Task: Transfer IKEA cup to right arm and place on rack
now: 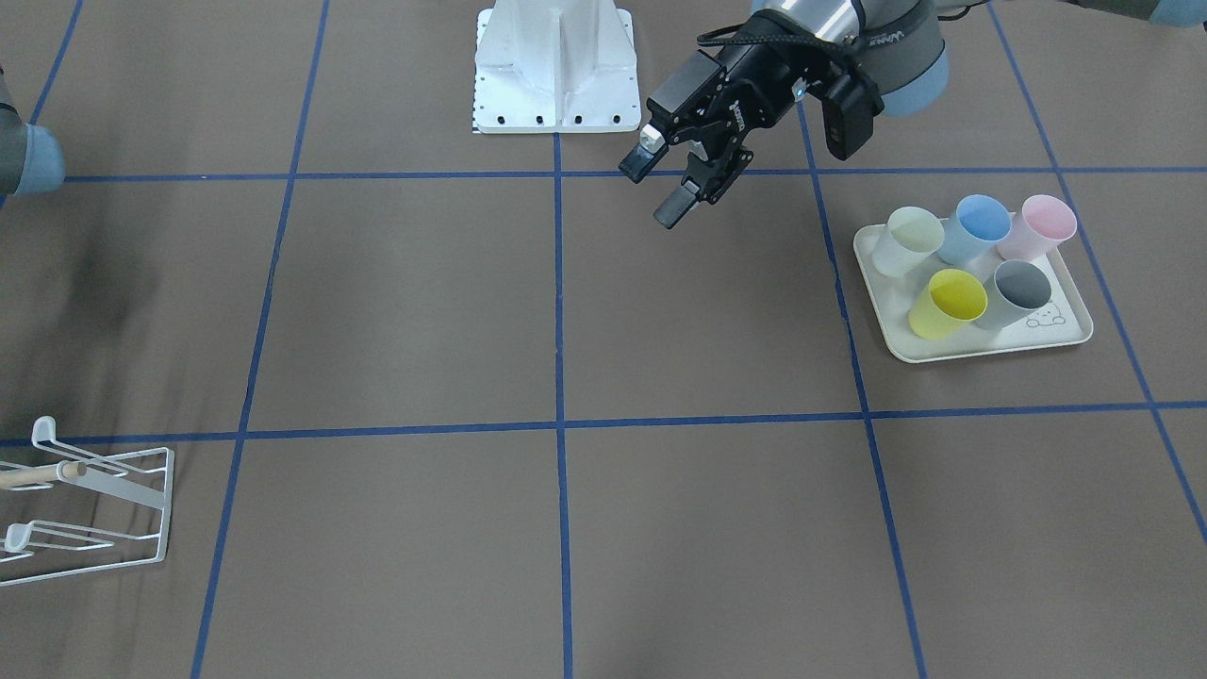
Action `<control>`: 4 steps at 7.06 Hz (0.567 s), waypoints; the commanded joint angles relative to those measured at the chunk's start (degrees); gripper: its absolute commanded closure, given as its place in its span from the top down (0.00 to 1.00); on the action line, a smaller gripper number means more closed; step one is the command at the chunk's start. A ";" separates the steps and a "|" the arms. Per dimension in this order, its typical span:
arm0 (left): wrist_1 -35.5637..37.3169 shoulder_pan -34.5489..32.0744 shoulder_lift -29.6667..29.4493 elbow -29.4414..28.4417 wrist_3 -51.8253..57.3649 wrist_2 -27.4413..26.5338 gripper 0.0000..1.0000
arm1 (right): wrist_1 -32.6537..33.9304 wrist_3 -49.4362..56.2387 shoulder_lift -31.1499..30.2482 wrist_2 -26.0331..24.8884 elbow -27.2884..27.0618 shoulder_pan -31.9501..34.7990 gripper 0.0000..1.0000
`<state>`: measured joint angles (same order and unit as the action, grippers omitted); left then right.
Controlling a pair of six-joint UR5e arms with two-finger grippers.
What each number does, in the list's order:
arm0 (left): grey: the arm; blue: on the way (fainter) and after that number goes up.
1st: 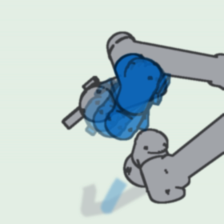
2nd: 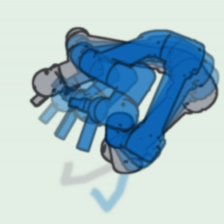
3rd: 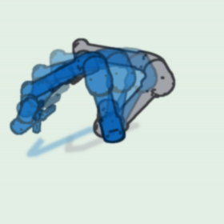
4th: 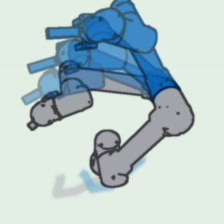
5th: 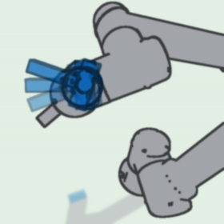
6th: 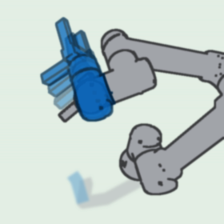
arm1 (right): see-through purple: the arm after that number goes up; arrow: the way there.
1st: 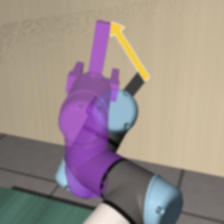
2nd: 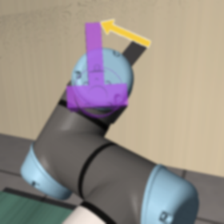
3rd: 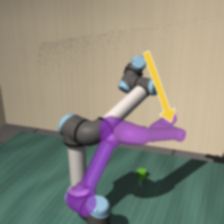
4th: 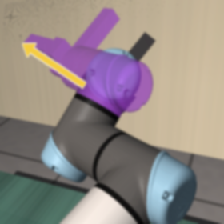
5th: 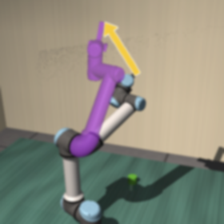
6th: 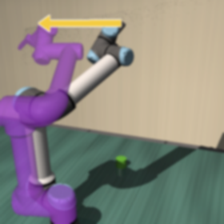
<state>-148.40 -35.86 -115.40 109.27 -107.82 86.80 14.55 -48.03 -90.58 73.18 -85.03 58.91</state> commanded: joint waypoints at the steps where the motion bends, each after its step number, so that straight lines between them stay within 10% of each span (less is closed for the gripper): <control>1: 0.74 -0.35 0.70 1.98 0.59 0.21 1.00 | 0.12 -0.92 -0.38 3.95 -3.71 0.23 1.00; 4: 1.18 -7.79 16.46 9.01 17.14 12.55 1.00 | 14.64 -7.15 -1.69 12.13 -18.78 0.67 1.00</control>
<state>-147.48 -40.22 -105.94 115.73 -97.36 93.55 21.53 -53.09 -91.46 81.45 -96.18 59.29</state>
